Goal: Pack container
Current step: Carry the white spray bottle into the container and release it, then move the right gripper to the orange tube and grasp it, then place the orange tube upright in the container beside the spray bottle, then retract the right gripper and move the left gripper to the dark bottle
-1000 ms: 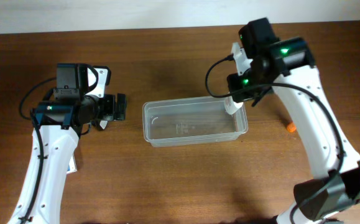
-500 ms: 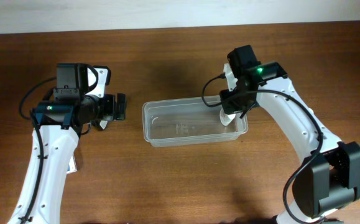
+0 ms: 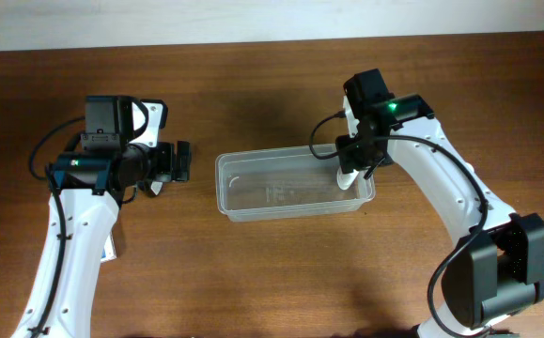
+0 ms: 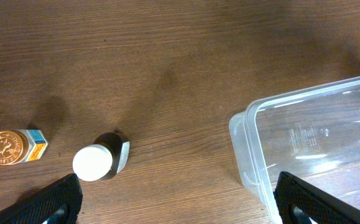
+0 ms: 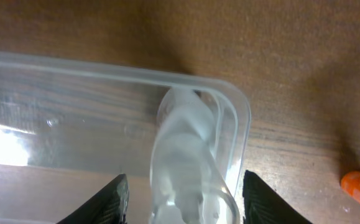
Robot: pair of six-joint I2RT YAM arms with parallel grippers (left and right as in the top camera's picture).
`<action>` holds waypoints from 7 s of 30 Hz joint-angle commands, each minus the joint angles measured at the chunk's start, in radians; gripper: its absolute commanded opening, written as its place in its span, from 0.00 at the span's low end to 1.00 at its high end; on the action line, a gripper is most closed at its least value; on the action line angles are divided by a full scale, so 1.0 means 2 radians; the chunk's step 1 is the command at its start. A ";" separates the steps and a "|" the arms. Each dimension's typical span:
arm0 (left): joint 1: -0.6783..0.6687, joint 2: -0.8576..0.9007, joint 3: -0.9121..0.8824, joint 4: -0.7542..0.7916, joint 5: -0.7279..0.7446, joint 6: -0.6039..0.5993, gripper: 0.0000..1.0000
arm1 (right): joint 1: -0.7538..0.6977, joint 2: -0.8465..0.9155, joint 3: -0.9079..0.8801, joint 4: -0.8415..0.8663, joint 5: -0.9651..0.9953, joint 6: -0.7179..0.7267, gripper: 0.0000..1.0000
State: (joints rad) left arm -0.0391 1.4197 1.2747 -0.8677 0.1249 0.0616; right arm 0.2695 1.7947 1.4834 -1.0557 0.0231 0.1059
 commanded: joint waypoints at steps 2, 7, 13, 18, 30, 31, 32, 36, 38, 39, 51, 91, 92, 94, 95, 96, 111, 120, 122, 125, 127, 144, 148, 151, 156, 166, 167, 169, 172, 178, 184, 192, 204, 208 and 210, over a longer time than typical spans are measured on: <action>0.001 0.001 0.012 0.001 0.009 0.008 0.99 | 0.002 -0.037 0.060 -0.025 0.027 0.004 0.53; 0.001 0.006 0.012 0.001 0.009 0.008 0.99 | -0.014 -0.079 0.154 -0.068 0.108 0.039 0.74; 0.001 0.012 0.012 0.001 0.009 0.007 0.99 | -0.115 -0.105 0.195 -0.113 0.101 0.061 0.87; 0.001 0.013 0.012 0.001 0.009 0.008 1.00 | -0.207 -0.087 0.178 -0.164 0.057 0.060 0.87; 0.001 0.013 0.012 0.002 0.009 0.008 1.00 | -0.282 -0.010 0.029 -0.134 0.007 0.052 0.87; 0.001 0.013 0.012 0.001 0.009 0.008 0.99 | -0.282 -0.006 0.017 -0.124 0.007 0.052 0.87; 0.001 0.013 0.012 0.002 0.009 0.008 0.99 | -0.282 -0.002 0.003 -0.109 0.006 0.047 0.87; 0.001 0.013 0.012 0.001 0.009 0.007 0.99 | -0.282 0.004 -0.017 -0.086 0.007 0.045 0.82; 0.001 0.013 0.012 0.001 0.009 0.008 0.99 | -0.282 0.005 -0.018 -0.082 0.007 0.045 0.68; 0.001 0.013 0.012 0.001 0.009 0.007 0.99 | -0.282 0.005 -0.018 -0.080 0.007 0.045 0.62; 0.001 0.013 0.012 0.001 0.009 0.007 1.00 | -0.282 0.005 -0.018 -0.051 0.007 0.045 0.30; 0.001 0.013 0.012 0.001 0.009 0.007 0.99 | -0.014 -0.148 0.102 -0.188 -0.027 -0.010 0.22; 0.001 0.013 0.012 0.001 0.009 0.007 0.99 | -0.009 -0.141 0.102 -0.186 -0.027 -0.010 0.22; 0.001 0.013 0.012 0.001 0.009 0.007 0.99 | -0.001 -0.118 0.102 -0.183 -0.027 -0.010 0.22; 0.001 0.013 0.012 0.001 0.009 0.007 1.00 | -0.001 -0.109 0.102 -0.182 -0.027 -0.010 0.22; 0.001 0.013 0.012 0.000 0.009 0.007 0.99 | -0.001 -0.100 0.102 -0.183 -0.027 -0.010 0.22; 0.001 0.013 0.012 -0.004 0.009 0.008 0.99 | -0.001 0.018 0.068 -0.129 -0.027 -0.010 0.21; 0.001 0.013 0.012 -0.004 0.009 0.008 0.99 | -0.001 0.024 0.034 -0.084 -0.027 -0.010 0.22; 0.001 0.013 0.012 -0.004 0.009 0.008 0.99 | -0.001 0.024 0.034 -0.084 -0.027 -0.010 0.23; 0.001 0.013 0.012 -0.004 0.009 0.008 0.99 | -0.001 0.024 0.034 -0.085 -0.027 -0.010 0.41; 0.001 0.013 0.012 -0.004 0.009 0.008 0.99 | -0.001 0.024 0.034 -0.085 -0.027 -0.010 0.44; 0.001 0.013 0.012 -0.004 0.009 0.008 0.99 | -0.007 -0.110 0.086 -0.097 0.022 0.008 0.55; 0.001 0.013 0.012 -0.002 0.009 0.008 1.00 | -0.040 -0.170 0.093 -0.099 0.067 0.051 0.75; 0.001 0.013 0.012 -0.002 0.007 0.008 1.00 | -0.094 -0.191 0.092 -0.111 0.067 0.073 0.90; 0.007 0.013 0.016 -0.003 -0.024 -0.002 0.99 | -0.193 -0.175 0.083 -0.136 0.030 0.066 0.98; 0.074 0.031 0.027 0.028 -0.029 -0.065 0.99 | -0.253 -0.075 0.062 -0.142 0.008 0.054 0.98; 0.075 0.039 0.027 0.030 -0.030 -0.069 0.99 | -0.253 -0.066 0.062 -0.142 0.003 0.055 0.98; 0.075 0.056 0.027 0.030 -0.029 -0.071 0.99 | -0.253 -0.051 0.062 -0.142 0.003 0.055 0.98; 0.074 0.089 0.027 0.029 -0.029 -0.072 0.99 | -0.253 -0.033 0.062 -0.142 0.000 0.055 0.97; 0.074 0.152 0.027 0.028 -0.029 -0.072 0.99 | -0.253 -0.025 0.062 -0.139 -0.010 0.055 0.97; 0.074 0.188 0.027 0.024 -0.031 -0.072 0.82 | -0.253 -0.025 0.062 -0.138 -0.010 0.055 0.97; 0.074 0.194 0.027 0.023 -0.031 -0.072 0.61 | -0.253 -0.025 0.062 -0.138 -0.010 0.055 0.97; 0.074 0.194 0.027 0.012 -0.031 -0.072 0.35 | -0.253 -0.025 0.062 -0.142 -0.010 0.054 0.97; 0.074 0.194 0.027 0.009 -0.031 -0.072 0.22 | -0.253 -0.025 0.062 -0.142 -0.010 0.055 0.97; 0.074 0.194 0.028 0.009 -0.031 -0.072 0.19 | -0.253 -0.025 0.062 -0.142 -0.010 0.055 0.96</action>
State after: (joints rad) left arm 0.1078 1.7973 1.3159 -0.8452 0.0673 -0.0795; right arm -0.2333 1.7420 1.6169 -1.3361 0.0093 0.2237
